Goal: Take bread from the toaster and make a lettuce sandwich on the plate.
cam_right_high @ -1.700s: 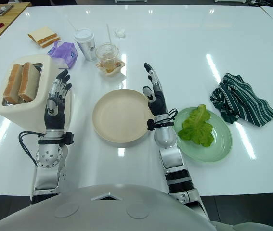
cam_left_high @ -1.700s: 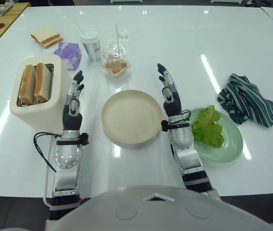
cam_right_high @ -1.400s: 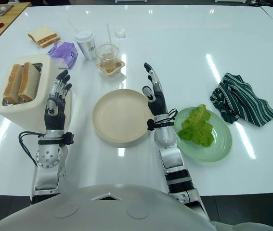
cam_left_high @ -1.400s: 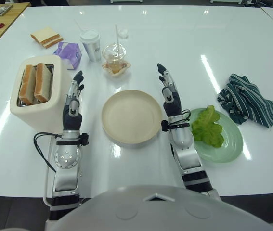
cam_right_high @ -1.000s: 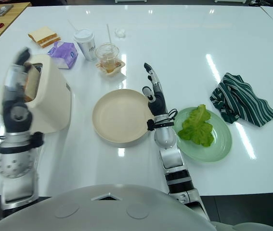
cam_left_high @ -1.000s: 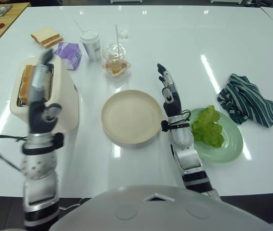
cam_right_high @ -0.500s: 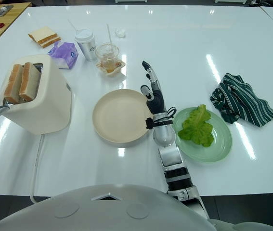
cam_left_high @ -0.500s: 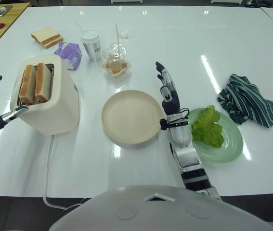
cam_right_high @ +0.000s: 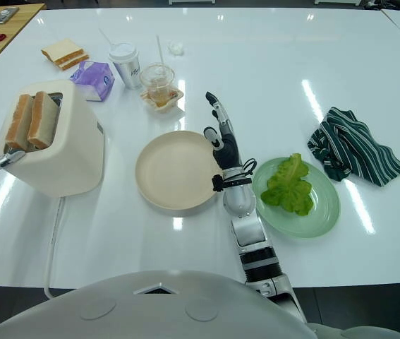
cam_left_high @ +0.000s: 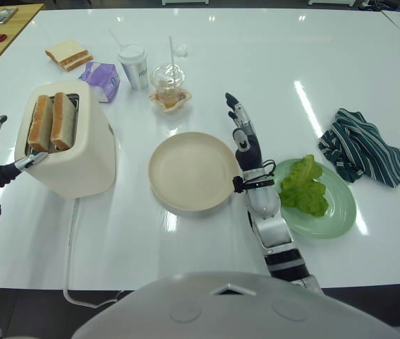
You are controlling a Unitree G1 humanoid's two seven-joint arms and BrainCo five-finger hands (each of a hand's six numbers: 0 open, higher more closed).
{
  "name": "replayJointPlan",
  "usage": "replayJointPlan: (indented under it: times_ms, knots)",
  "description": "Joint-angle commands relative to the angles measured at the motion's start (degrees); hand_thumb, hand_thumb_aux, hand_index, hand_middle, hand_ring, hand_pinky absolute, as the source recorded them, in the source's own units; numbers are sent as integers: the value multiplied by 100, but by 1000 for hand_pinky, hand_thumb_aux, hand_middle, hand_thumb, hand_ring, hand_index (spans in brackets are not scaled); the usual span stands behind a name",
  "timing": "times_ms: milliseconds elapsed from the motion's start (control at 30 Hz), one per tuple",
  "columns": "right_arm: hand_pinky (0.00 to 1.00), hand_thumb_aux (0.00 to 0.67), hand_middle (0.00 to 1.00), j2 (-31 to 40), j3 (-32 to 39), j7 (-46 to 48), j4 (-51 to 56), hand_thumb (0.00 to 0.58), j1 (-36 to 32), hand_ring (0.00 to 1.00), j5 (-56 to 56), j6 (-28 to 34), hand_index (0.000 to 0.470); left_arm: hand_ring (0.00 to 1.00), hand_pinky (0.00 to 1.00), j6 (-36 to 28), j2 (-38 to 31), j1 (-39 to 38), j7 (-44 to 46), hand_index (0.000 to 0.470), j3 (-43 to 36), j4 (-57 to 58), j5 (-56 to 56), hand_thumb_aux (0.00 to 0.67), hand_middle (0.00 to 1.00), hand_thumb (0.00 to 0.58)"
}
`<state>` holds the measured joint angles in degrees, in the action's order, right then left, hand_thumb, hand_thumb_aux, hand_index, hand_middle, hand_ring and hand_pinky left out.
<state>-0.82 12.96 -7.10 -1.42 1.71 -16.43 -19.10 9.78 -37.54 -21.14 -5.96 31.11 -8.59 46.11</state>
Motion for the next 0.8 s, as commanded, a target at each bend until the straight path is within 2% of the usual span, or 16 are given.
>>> replayJointPlan:
  times_ms: [33, 733, 767, 800]
  knots:
    - [0, 0, 0, 0, 19, 32, -45, 0, 12, 0, -38, 98, 0, 0, 0, -128, -104, 45, -27, 0, -251, -91, 161, 0, 0, 0]
    - [0, 0, 0, 8, 64, -2, -93, 0, 19, 0, -202, 42, 0, 0, 0, -754, -362, 122, 41, 0, -773, -147, 301, 0, 0, 0]
    - [0, 0, 0, 7, 65, -8, -91, 0, 23, 0, -210, 42, 0, 0, 0, -758, -358, 148, 35, 6, -811, -158, 285, 8, 0, 14]
    - [0, 0, 0, 7, 65, -11, -89, 0, 26, 0, -216, 42, 0, 0, 0, -759, -352, 168, 35, 41, -846, -164, 260, 58, 0, 96]
